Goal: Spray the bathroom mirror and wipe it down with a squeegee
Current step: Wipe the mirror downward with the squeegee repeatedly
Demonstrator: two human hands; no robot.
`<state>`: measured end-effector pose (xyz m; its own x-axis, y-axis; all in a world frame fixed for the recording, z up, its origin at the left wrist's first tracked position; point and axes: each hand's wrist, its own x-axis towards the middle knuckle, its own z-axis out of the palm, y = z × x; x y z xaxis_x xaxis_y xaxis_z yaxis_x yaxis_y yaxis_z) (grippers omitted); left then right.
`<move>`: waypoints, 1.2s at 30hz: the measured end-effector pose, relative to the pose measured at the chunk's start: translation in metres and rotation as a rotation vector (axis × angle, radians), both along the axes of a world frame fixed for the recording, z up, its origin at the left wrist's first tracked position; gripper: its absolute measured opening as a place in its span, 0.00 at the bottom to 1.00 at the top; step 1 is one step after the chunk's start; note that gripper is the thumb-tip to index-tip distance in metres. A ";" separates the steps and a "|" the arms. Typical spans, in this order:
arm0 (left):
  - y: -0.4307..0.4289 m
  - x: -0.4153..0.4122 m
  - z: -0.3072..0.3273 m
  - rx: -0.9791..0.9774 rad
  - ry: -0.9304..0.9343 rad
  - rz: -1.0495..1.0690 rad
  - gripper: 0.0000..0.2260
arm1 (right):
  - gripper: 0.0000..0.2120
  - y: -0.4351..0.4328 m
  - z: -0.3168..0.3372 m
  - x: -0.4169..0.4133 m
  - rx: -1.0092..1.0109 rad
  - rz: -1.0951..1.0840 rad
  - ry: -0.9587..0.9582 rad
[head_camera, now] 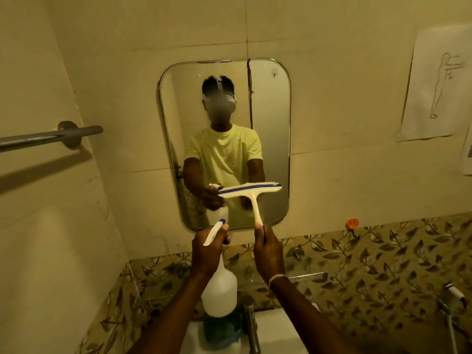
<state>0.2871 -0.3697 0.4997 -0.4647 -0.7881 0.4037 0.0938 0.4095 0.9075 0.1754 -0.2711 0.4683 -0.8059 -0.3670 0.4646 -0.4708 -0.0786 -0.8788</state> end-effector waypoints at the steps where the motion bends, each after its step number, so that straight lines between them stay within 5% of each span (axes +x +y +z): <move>1: 0.000 0.004 -0.003 -0.002 -0.006 0.004 0.11 | 0.15 0.003 -0.019 0.004 0.012 0.002 -0.023; 9: 0.004 0.025 -0.012 -0.038 -0.011 0.046 0.10 | 0.22 0.026 -0.090 0.024 0.088 0.005 -0.265; 24: 0.001 0.011 0.000 0.050 0.048 0.027 0.08 | 0.19 0.016 0.278 -0.075 -0.244 -0.112 0.126; 36: -0.012 0.001 0.005 0.034 0.036 0.012 0.09 | 0.18 0.012 0.273 -0.076 -0.188 -0.154 0.196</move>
